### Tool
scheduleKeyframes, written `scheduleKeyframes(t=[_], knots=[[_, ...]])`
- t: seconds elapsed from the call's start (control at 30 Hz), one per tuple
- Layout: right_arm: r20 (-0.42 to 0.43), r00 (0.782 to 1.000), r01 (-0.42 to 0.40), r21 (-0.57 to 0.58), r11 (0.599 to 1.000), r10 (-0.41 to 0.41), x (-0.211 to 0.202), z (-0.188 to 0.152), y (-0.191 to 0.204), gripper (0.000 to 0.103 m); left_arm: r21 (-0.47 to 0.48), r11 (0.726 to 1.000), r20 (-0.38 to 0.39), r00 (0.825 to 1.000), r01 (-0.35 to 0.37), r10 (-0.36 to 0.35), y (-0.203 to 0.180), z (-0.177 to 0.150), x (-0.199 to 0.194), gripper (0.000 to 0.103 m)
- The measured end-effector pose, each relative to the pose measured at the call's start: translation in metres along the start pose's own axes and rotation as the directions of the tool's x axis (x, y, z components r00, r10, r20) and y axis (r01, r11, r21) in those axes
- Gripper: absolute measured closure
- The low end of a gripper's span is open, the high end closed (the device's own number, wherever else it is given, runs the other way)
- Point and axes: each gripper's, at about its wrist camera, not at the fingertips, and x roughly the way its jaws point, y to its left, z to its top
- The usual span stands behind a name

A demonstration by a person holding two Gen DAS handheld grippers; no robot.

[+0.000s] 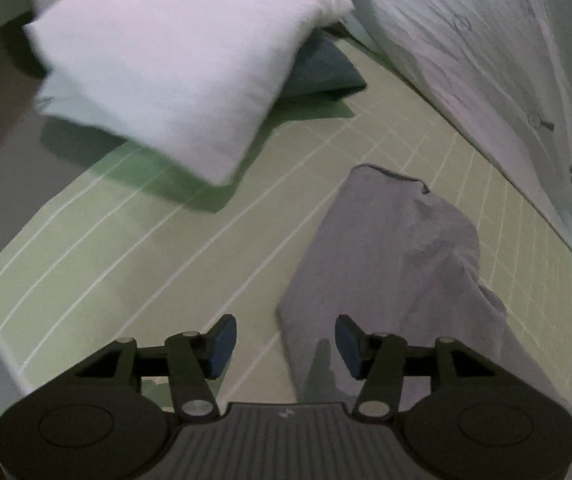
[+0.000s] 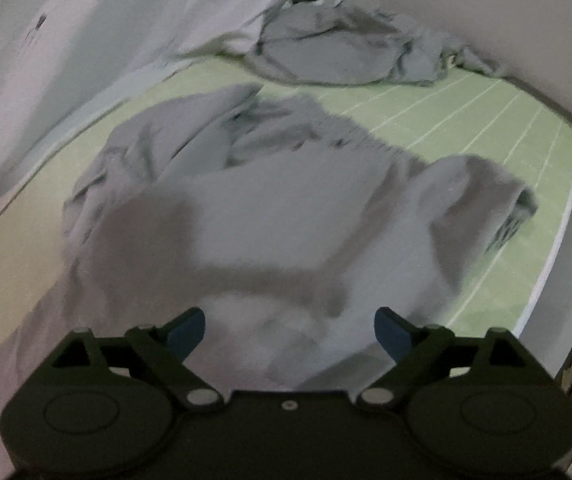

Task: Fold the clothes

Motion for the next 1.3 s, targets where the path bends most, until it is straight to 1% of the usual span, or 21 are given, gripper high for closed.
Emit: scheduleKeyframes(t=[0.1, 0.13, 0.2, 0.3, 0.37, 0.4, 0.43, 0.47, 0.5, 0.57, 0.63, 0.7, 0.77, 0.83, 0.87, 0.9, 0.97, 1.03, 1.13, 1.2, 1.3], knots=[[-0.009, 1.0, 0.014, -0.041, 0.999, -0.014, -0.002, -0.005, 0.017, 0.01, 0.032, 0.999, -0.015, 1.0, -0.003, 0.004, -0.012, 0.01, 0.024, 0.041], [-0.012, 1.0, 0.019, -0.055, 0.998, -0.02, -0.003, -0.007, 0.023, 0.01, 0.044, 0.999, -0.014, 1.0, -0.014, 0.014, -0.016, 0.012, 0.031, 0.037], [-0.014, 0.999, 0.036, -0.089, 0.995, -0.037, -0.005, -0.009, 0.031, 0.009, 0.073, 0.997, 0.005, 1.0, -0.027, 0.027, -0.024, 0.014, 0.038, 0.029], [-0.02, 0.999, 0.047, -0.128, 0.991, -0.049, -0.007, -0.013, 0.04, 0.008, 0.129, 0.991, 0.044, 0.998, -0.043, 0.038, -0.034, 0.013, 0.04, 0.028], [-0.032, 0.998, 0.045, -0.146, 0.988, -0.05, -0.007, -0.018, 0.044, 0.008, 0.162, 0.985, 0.065, 0.997, -0.056, 0.046, -0.036, 0.009, 0.041, 0.035], [-0.038, 0.998, 0.044, -0.154, 0.987, -0.05, -0.006, -0.02, 0.046, 0.008, 0.179, 0.981, 0.082, 0.995, -0.075, 0.061, -0.037, 0.006, 0.04, 0.051], [-0.046, 0.998, 0.038, -0.159, 0.987, -0.046, -0.006, -0.023, 0.048, 0.008, 0.204, 0.974, 0.101, 0.991, -0.102, 0.083, -0.038, 0.003, 0.038, 0.075], [-0.053, 0.998, 0.03, -0.162, 0.986, -0.039, -0.006, -0.026, 0.051, 0.008, 0.222, 0.967, 0.118, 0.988, -0.125, 0.1, -0.036, 0.0, 0.036, 0.092], [-0.058, 0.998, 0.022, -0.166, 0.986, -0.032, -0.006, -0.029, 0.053, 0.008, 0.216, 0.968, 0.125, 0.987, -0.129, 0.104, -0.032, -0.001, 0.033, 0.101], [-0.07, 0.997, 0.006, -0.18, 0.984, -0.019, -0.007, -0.037, 0.056, 0.008, 0.155, 0.976, 0.15, 0.98, -0.152, 0.129, -0.017, -0.004, 0.018, 0.101], [-0.085, 0.996, -0.008, -0.219, 0.976, -0.011, -0.01, -0.046, 0.058, 0.008, 0.106, 0.974, 0.191, 0.965, -0.201, 0.178, -0.001, -0.009, -0.002, 0.101], [-0.097, 0.995, -0.018, -0.26, 0.966, -0.007, -0.013, -0.055, 0.058, 0.008, 0.068, 0.966, 0.243, 0.943, -0.25, 0.227, 0.014, -0.016, -0.029, 0.101], [-0.103, 0.995, -0.021, -0.288, 0.957, -0.009, -0.018, -0.06, 0.055, 0.008, 0.02, 0.949, 0.279, 0.913, -0.316, 0.298, 0.028, -0.026, -0.05, 0.101], [-0.118, 0.993, -0.029, -0.292, 0.956, -0.006, -0.017, -0.062, 0.051, 0.008, -0.03, 0.916, 0.29, 0.874, -0.399, 0.39, 0.04, -0.035, -0.061, 0.095], [-0.126, 0.992, -0.034, -0.293, 0.956, -0.004, -0.017, -0.062, 0.049, 0.008, -0.049, 0.902, 0.26, 0.867, -0.429, 0.426, 0.045, -0.038, -0.06, 0.095], [-0.135, 0.991, -0.038, -0.294, 0.955, -0.002, -0.015, -0.063, 0.047, 0.008, -0.064, 0.888, 0.22, 0.861, -0.456, 0.458, 0.05, -0.04, -0.057, 0.088], [-0.15, 0.989, -0.051, -0.298, 0.953, 0.006, -0.013, -0.064, 0.045, 0.008, -0.103, 0.9, 0.164, 0.885, -0.424, 0.436, 0.057, -0.045, -0.059, 0.078], [-0.153, 0.988, -0.067, -0.295, 0.953, 0.022, -0.012, -0.063, 0.041, 0.006, -0.119, 0.92, 0.167, 0.906, -0.373, 0.389, 0.051, -0.051, -0.069, 0.059], [-0.138, 0.989, -0.083, -0.275, 0.958, 0.046, -0.01, -0.056, 0.03, 0.005, -0.061, 0.94, 0.212, 0.916, -0.335, 0.34, 0.023, -0.056, -0.079, 0.035], [-0.109, 0.992, -0.084, -0.255, 0.963, 0.058, -0.009, -0.046, 0.019, 0.005, -0.025, 0.955, 0.234, 0.928, -0.294, 0.292, 0.002, -0.058, -0.085, 0.033], [-0.053, 0.996, -0.081, -0.223, 0.972, 0.071, -0.008, -0.026, -0.001, 0.004, 0.032, 0.973, 0.254, 0.944, -0.227, 0.212, -0.039, -0.062, -0.089, 0.023]])
